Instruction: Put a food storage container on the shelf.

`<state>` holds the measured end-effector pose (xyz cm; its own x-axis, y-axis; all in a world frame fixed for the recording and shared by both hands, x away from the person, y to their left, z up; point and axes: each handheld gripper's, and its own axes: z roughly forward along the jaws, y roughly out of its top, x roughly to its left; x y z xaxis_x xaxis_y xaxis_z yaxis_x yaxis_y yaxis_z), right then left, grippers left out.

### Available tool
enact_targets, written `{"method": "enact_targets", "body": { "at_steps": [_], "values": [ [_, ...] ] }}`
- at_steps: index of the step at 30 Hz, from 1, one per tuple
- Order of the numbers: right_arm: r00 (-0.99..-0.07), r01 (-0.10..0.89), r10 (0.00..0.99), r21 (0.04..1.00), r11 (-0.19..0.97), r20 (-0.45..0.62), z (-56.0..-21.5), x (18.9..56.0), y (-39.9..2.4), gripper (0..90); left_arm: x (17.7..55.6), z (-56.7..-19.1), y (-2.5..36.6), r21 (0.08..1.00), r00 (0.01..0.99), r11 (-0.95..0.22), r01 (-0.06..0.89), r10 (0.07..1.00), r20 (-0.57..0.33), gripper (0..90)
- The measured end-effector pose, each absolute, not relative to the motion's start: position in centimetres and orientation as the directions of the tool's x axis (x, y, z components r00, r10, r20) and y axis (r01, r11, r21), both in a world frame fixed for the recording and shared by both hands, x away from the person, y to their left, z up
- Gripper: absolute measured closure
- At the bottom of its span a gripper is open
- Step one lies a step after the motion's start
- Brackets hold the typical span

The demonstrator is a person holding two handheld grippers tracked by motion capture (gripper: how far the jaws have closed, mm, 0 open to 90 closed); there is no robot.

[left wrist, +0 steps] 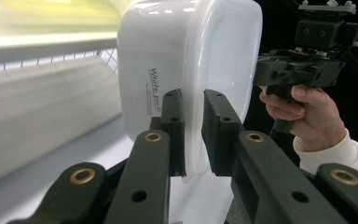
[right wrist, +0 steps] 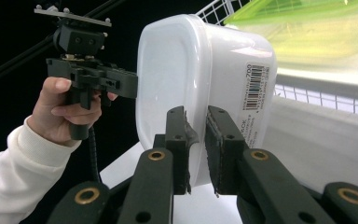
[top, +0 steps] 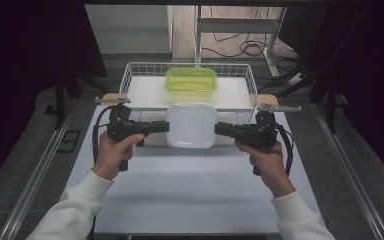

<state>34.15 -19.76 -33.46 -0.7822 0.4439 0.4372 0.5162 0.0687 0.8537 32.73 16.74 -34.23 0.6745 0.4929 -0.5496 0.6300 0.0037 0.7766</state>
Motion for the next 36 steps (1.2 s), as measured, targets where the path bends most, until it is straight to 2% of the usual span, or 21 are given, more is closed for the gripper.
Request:
{"method": "enact_targets", "body": {
  "at_steps": [15,36],
  "values": [
    [-0.796,0.487,0.434,0.872,0.044,0.423,-29.8,36.5,-19.1,78.9,35.6,-30.7,17.5,0.79,0.679,0.029,0.612,0.494,-0.543,79.4],
    [-0.78,0.508,0.429,0.862,0.01,0.455,-26.2,42.6,-18.4,79.2,41.5,-26.9,18.1,0.784,0.662,0.047,0.619,0.505,-0.554,79.3]
  ]
}}
